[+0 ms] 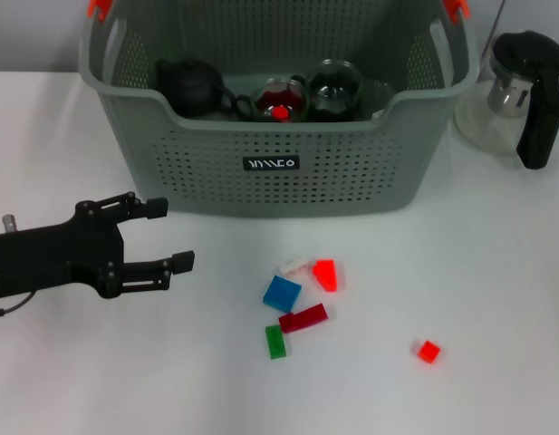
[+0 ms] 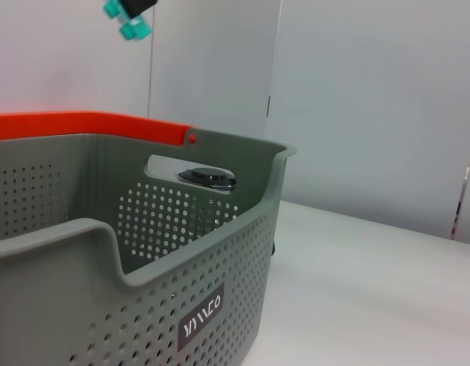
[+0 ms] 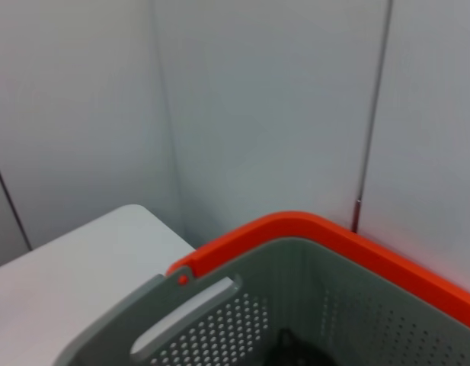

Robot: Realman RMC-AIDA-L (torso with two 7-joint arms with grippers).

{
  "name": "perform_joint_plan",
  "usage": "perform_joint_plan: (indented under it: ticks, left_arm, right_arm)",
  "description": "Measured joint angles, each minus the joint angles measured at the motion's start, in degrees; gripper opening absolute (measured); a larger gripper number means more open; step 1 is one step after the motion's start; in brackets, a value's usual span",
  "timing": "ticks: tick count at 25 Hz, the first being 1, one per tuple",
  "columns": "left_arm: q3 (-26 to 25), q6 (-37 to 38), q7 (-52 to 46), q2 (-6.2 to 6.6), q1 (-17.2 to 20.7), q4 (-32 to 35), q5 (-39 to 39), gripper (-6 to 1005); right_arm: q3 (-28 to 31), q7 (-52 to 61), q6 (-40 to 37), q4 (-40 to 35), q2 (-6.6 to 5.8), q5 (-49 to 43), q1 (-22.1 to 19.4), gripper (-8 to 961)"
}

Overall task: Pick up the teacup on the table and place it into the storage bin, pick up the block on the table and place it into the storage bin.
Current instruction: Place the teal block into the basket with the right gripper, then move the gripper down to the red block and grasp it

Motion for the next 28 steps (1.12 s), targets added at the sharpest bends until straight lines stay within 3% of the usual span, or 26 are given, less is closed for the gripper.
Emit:
perform_joint_plan:
  ticks: [5, 13, 16, 21, 28]
  left_arm:
    - [-0.09, 0.01, -0.22, 0.12, -0.01, 0.04, 0.0, 835]
    - [-0.09, 0.02, -0.18, 0.29, -0.16, 0.09, 0.0, 835]
    - [-0.09, 0.02, -0.14, 0.29, -0.17, 0.09, 0.0, 835]
    - [-0.08, -0.07, -0.11, 0.27, -0.15, -0.04, 0.0, 835]
    - [-0.06, 0.03, -0.33, 0.19, 0.22, 0.06, 0.29, 834]
  right_arm:
    - [-0.18, -1.22, 3.53, 2.52, -0.09, -0.07, 0.29, 429]
    - [-0.05, -2.52, 1.6, -3.23, 0.51, 0.79, -2.29, 699]
    - [-0.06, -4.91, -5.86, -7.79, 0.76, 3.44, -5.03, 819]
    - [-0.08, -8.62, -20.46, -14.11, 0.8, 6.65, -11.33, 931]
    - [-1.99, -9.57, -35.24, -18.44, 0.65, 2.82, -19.62, 925]
